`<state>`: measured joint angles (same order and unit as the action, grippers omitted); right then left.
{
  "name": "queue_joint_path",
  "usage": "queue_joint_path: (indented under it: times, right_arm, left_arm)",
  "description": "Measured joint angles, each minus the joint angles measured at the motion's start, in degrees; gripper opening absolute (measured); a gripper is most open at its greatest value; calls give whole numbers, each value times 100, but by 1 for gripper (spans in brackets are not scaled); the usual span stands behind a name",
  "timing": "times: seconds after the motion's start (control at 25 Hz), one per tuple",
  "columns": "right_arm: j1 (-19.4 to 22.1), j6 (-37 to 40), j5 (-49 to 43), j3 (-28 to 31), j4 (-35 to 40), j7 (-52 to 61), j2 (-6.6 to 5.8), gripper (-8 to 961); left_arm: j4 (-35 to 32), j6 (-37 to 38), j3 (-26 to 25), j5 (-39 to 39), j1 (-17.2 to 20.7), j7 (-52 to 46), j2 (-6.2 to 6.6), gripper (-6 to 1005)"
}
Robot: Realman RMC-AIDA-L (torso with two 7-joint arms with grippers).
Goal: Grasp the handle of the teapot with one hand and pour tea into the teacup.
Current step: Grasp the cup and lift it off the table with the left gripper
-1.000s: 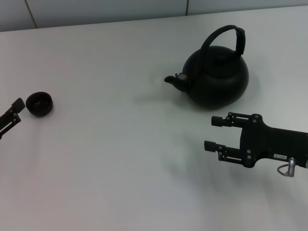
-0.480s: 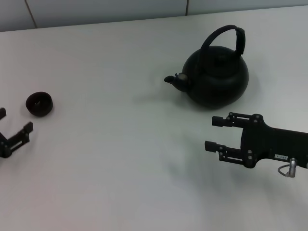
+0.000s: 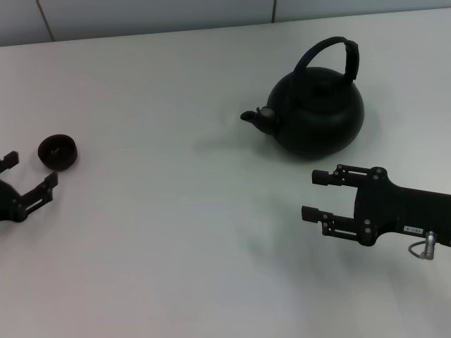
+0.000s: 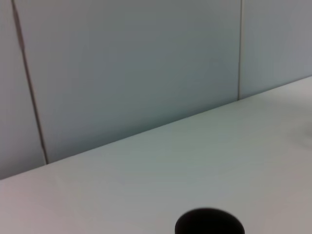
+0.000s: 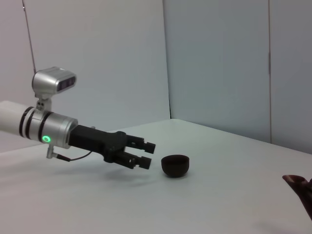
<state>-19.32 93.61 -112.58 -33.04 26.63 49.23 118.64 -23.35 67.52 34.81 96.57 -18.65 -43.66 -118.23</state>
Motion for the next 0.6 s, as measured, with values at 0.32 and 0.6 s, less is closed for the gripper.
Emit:
queue_joint_path:
  times: [0.32,0.6]
  right_arm:
    - [10,15,9,8,63,0,3,637]
    - [23,138,9,19,112,4,14,636]
  left_arm:
    - [108,-138,14,4,-206,-24,-16,792]
    - [315,-652,86,12,-567,-1,-16,787]
